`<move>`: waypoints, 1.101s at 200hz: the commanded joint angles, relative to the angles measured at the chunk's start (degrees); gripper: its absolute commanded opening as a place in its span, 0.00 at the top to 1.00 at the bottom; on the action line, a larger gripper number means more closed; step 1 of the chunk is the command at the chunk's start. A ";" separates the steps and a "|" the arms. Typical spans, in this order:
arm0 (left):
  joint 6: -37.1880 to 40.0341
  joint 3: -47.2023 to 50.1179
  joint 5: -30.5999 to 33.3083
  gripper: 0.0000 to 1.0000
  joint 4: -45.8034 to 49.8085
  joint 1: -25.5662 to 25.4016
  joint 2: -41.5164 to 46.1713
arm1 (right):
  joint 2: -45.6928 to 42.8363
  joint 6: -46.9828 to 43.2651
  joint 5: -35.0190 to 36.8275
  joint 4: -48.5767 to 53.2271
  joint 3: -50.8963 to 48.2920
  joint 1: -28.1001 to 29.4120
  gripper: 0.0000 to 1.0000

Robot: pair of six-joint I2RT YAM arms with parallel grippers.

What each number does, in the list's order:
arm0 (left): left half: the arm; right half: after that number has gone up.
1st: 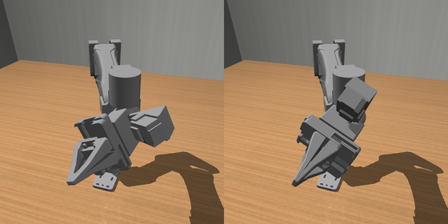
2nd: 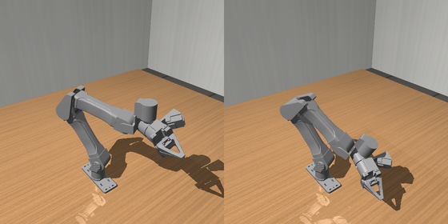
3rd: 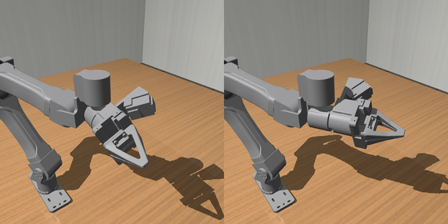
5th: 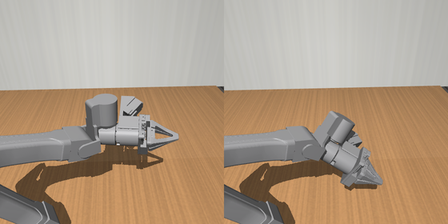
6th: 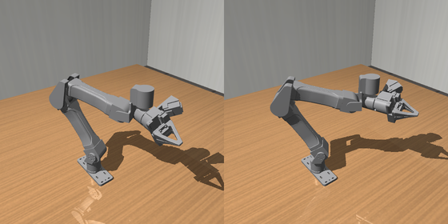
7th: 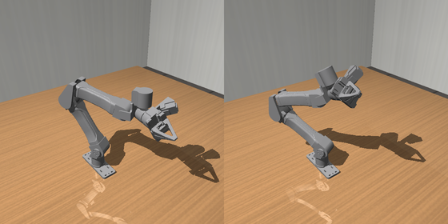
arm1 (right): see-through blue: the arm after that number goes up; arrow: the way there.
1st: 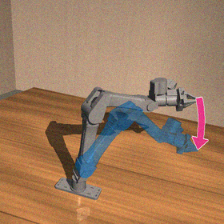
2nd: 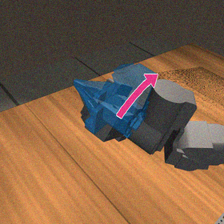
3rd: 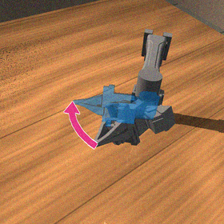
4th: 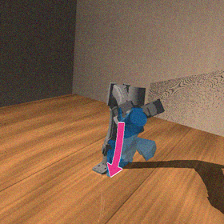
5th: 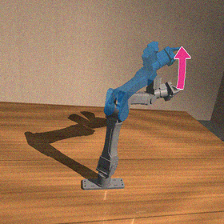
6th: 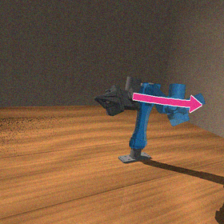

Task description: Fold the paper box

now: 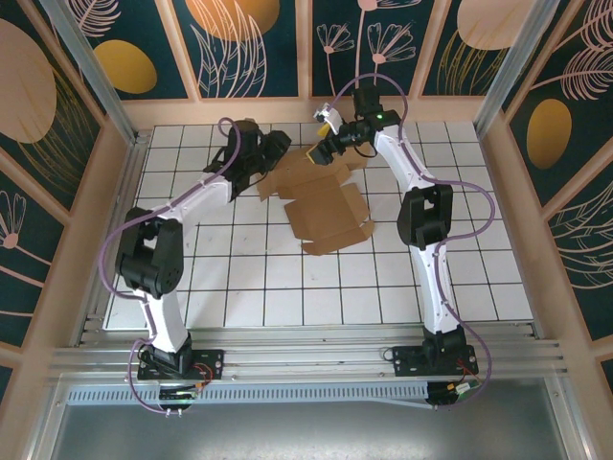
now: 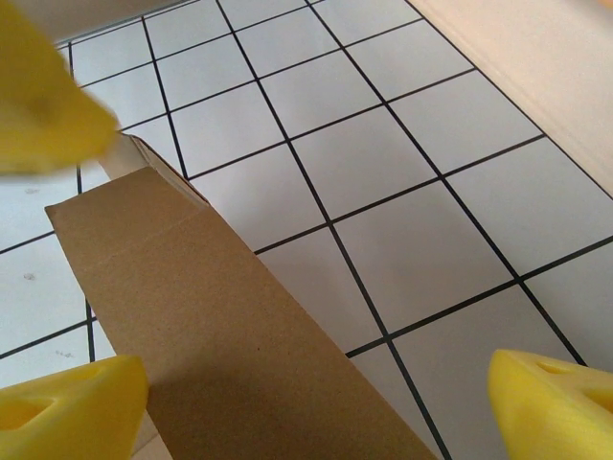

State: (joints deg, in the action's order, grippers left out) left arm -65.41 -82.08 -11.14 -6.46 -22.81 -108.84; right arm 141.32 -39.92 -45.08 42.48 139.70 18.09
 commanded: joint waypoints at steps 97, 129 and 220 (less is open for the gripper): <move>-6.48 -1.76 -8.99 0.65 -8.26 0.04 -7.77 | 0.63 -0.03 0.04 0.76 -1.05 -0.03 0.08; -8.83 -0.95 -9.28 0.62 -12.02 0.04 -8.99 | 0.63 0.18 0.84 0.77 -1.18 -0.08 0.08; -4.11 -8.46 -11.71 0.75 -10.96 0.04 -15.61 | 0.11 2.98 3.92 2.63 -1.10 -0.63 0.09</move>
State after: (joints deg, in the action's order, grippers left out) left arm -73.12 -86.43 -21.19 -19.64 -22.76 -121.86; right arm 141.34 -39.44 -42.87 42.98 139.00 18.06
